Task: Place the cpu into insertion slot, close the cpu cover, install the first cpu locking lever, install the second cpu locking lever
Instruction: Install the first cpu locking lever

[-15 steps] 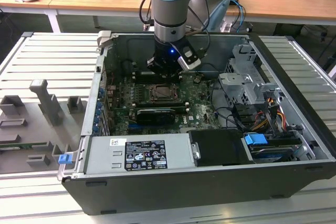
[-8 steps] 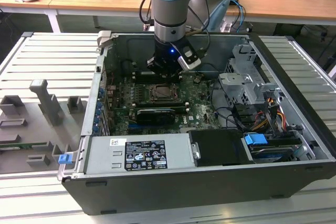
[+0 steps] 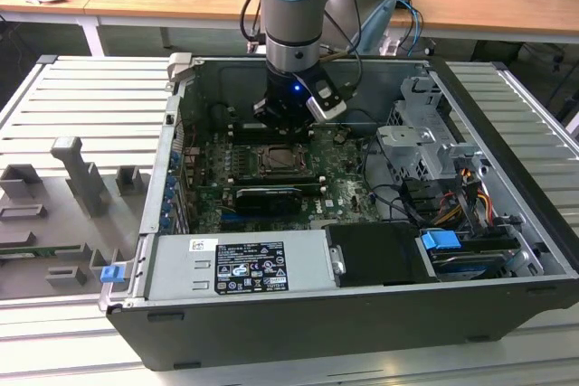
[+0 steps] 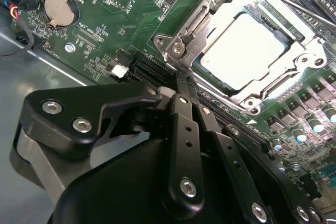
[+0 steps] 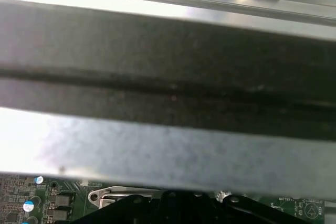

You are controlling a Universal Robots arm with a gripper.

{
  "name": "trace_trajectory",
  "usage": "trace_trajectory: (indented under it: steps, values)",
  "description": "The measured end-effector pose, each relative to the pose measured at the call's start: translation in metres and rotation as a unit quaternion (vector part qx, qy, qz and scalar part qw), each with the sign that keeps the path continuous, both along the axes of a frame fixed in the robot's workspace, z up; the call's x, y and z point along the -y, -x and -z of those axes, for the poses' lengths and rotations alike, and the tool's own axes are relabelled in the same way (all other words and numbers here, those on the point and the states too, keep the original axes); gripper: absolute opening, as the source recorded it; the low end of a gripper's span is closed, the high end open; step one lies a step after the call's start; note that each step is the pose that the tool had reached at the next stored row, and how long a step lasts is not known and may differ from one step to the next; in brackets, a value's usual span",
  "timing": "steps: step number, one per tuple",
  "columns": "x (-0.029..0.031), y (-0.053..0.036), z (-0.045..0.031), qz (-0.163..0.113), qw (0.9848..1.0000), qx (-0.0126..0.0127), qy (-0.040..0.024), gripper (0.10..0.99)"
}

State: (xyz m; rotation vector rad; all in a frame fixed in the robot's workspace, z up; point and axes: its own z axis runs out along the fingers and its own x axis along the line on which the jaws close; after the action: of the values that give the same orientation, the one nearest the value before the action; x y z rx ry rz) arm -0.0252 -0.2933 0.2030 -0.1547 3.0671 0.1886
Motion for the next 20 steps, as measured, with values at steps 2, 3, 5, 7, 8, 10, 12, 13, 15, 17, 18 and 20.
trace_trajectory:
  steps: [2, 3, 5, 7, 8, 10, 12, 13, 15, 17, 18, 20]
  values:
    - [-0.0001, 0.0000, 0.0009, 0.000, 1.0000, 0.0001, 0.0014, 0.106]
    - [-0.0001, -0.0001, 0.0013, 0.000, 1.0000, 0.0001, 0.0017, 0.106]
    - [0.0000, 0.0000, 0.0019, 0.000, 1.0000, 0.0000, 0.0022, 0.106]
    - [0.0000, 0.0001, 0.0021, 0.000, 1.0000, 0.0000, -0.0018, 0.106]
    - [-0.0001, 0.0000, 0.0021, 0.000, 1.0000, 0.0000, -0.0023, 0.106]
    - [0.0000, 0.0000, 0.0015, 0.000, 1.0000, 0.0000, -0.0026, 0.106]
    - [0.0000, 0.0000, -0.0014, 0.000, 1.0000, 0.0000, -0.0026, 0.106]
    - [0.0000, 0.0000, -0.0034, 0.000, 1.0000, 0.0000, -0.0026, 0.106]
    - [0.0000, 0.0000, -0.0094, 0.000, 1.0000, -0.0001, -0.0024, 0.106]
    - [0.0002, 0.0000, -0.0093, 0.001, 1.0000, 0.0000, -0.0010, 0.106]
    - [0.0007, -0.0001, -0.0092, 0.001, 1.0000, 0.0000, -0.0006, 0.106]
    - [0.0021, -0.0003, -0.0092, 0.001, 1.0000, 0.0001, -0.0006, 0.106]
